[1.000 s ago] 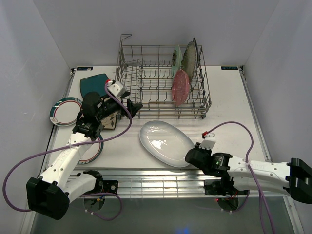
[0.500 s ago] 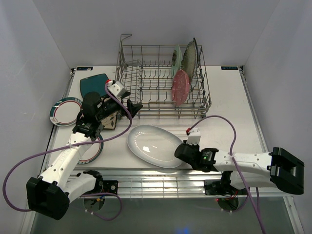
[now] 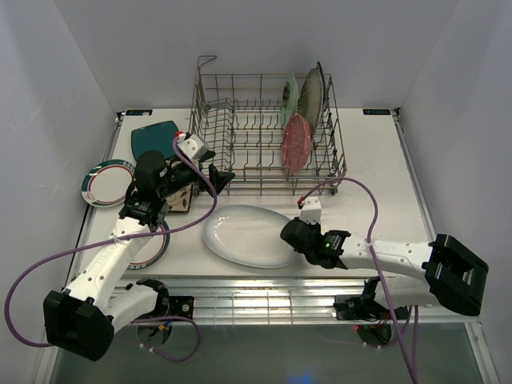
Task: Load the plates into the dish rack
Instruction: Move the plate to the center of the board.
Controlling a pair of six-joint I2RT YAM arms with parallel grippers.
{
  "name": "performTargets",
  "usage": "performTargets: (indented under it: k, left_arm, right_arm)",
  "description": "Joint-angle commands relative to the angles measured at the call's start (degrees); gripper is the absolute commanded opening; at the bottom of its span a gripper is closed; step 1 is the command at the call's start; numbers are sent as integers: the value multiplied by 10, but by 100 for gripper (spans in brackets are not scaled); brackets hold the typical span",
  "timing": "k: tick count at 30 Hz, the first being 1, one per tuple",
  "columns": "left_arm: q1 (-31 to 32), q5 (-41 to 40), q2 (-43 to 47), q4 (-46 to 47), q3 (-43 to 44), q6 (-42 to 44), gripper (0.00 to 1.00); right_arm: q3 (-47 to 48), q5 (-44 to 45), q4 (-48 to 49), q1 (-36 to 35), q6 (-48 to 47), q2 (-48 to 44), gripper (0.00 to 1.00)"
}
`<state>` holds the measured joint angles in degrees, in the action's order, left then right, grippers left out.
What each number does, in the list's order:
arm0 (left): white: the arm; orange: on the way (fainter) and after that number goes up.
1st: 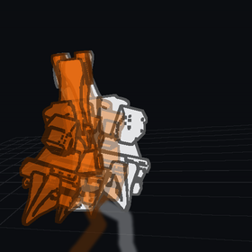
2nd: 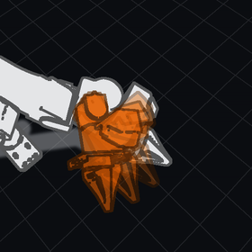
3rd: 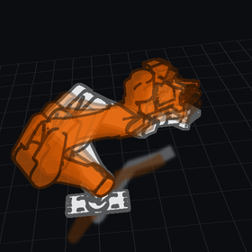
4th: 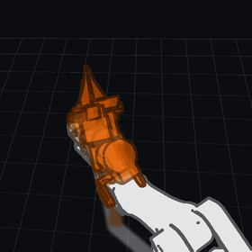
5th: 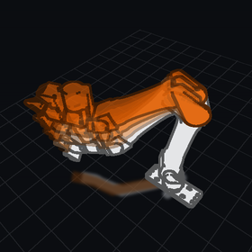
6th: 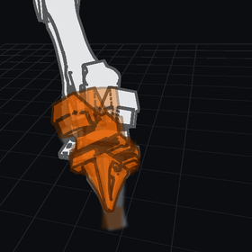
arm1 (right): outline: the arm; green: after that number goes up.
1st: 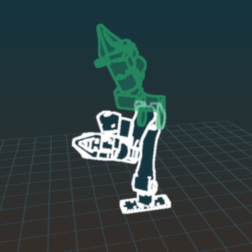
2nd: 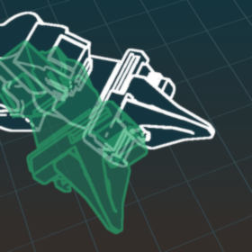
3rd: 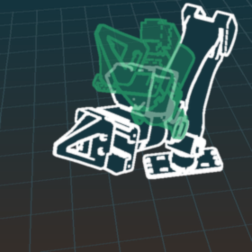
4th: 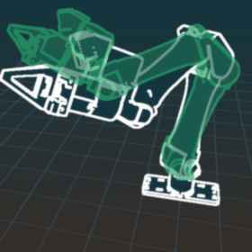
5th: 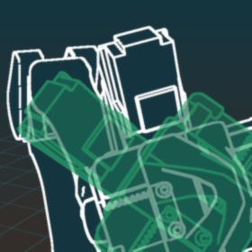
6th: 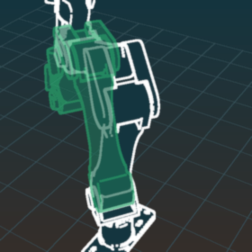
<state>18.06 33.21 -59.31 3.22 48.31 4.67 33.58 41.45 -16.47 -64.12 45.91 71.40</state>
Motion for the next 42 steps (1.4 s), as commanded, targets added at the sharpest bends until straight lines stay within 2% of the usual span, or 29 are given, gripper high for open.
performTargets:
  k: [1,8,13,14,19,23,25,26,27,32,42]
  left_arm:
    - [-3,18,8,-4,-4,6,98]
    - [-3,20,4,-3,-4,8,98]
    - [-3,26,2,-6,-5,11,98]
    - [-3,26,3,-7,-4,11,98]
    - [-3,26,3,-7,-4,15,98]
    - [-3,26,6,-8,-5,16,98]
    - [-3,27,8,-9,-6,20,98]
    - [-3,27,9,-8,-7,22,98]
    - [-3,27,9,-7,-9,24,98]
    - [-4,31,16,-8,-12,35,98]
    - [-3,68,37,-29,-13,83,98]
  right_arm:
    - [-2,14,22,43,-87,-3,11]
    - [0,-2,60,94,-131,9,11]
    - [17,17,78,116,-147,43,15]
    - [18,15,82,119,-151,46,20]
    - [27,8,94,138,-158,76,27]
    - [24,8,94,143,-149,77,46]
    - [19,10,94,143,-142,62,53]
    - [13,13,94,143,-140,57,60]
    - [10,15,93,143,-138,43,61]
    - [-15,3,88,143,-121,-12,66]
    - [-62,-56,81,143,-60,-125,67]
